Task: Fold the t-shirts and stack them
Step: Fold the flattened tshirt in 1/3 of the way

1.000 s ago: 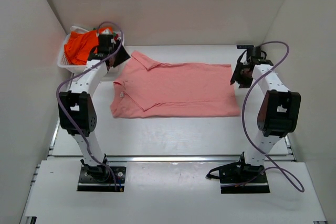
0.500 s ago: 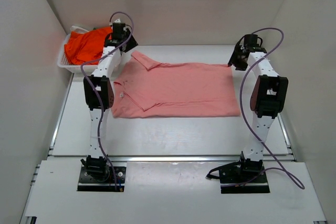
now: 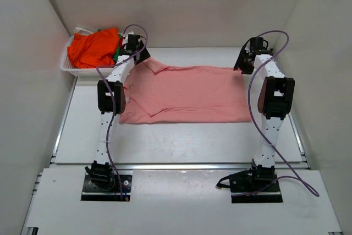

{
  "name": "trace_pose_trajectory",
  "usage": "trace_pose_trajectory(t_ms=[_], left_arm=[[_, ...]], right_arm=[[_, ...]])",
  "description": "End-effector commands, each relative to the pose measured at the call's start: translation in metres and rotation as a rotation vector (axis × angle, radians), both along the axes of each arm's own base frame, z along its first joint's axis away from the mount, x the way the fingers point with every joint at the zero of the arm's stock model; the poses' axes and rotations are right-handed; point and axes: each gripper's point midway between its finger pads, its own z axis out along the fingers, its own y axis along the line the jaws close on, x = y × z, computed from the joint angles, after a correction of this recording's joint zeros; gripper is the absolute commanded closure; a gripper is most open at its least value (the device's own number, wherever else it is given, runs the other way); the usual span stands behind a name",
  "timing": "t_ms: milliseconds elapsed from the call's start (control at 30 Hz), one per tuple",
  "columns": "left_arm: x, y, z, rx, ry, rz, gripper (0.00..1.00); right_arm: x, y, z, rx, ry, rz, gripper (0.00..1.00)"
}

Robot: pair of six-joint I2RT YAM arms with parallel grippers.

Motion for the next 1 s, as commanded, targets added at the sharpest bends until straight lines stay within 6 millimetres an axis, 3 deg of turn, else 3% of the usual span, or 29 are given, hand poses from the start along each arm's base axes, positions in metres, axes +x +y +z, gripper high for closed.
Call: trace_pose_trajectory(t_ms=[0, 400, 633, 733, 867, 967], left_arm=[[0.012, 0.0, 0.026, 0.002, -0.077, 0.025, 0.42], [0.009, -0.004, -0.002, 0.022, -0.035, 0.023, 0.42], [0.001, -0.011, -0.017, 0.037, 0.015, 0.006, 0.62], [0.0, -0.006, -0.018, 0.051, 0.021, 0.012, 0.6], [-0.001, -0.008, -0.016, 0.048, 0.023, 0.006, 0.86], [-0.002, -0.007, -0.021, 0.046, 0.03, 0.003, 0.97]], right_arm=[[0.02, -0.001, 0.016, 0.001, -0.078, -0.003, 0.57], [0.024, -0.007, 0.013, 0.016, -0.084, -0.015, 0.56], [0.023, -0.007, 0.009, 0.019, -0.073, -0.021, 0.56], [0.025, -0.012, 0.01, 0.029, -0.081, -0.03, 0.57], [0.028, -0.016, 0.012, 0.027, -0.092, -0.052, 0.57], [0.031, -0.018, 0.014, 0.025, -0.105, -0.065, 0.56]])
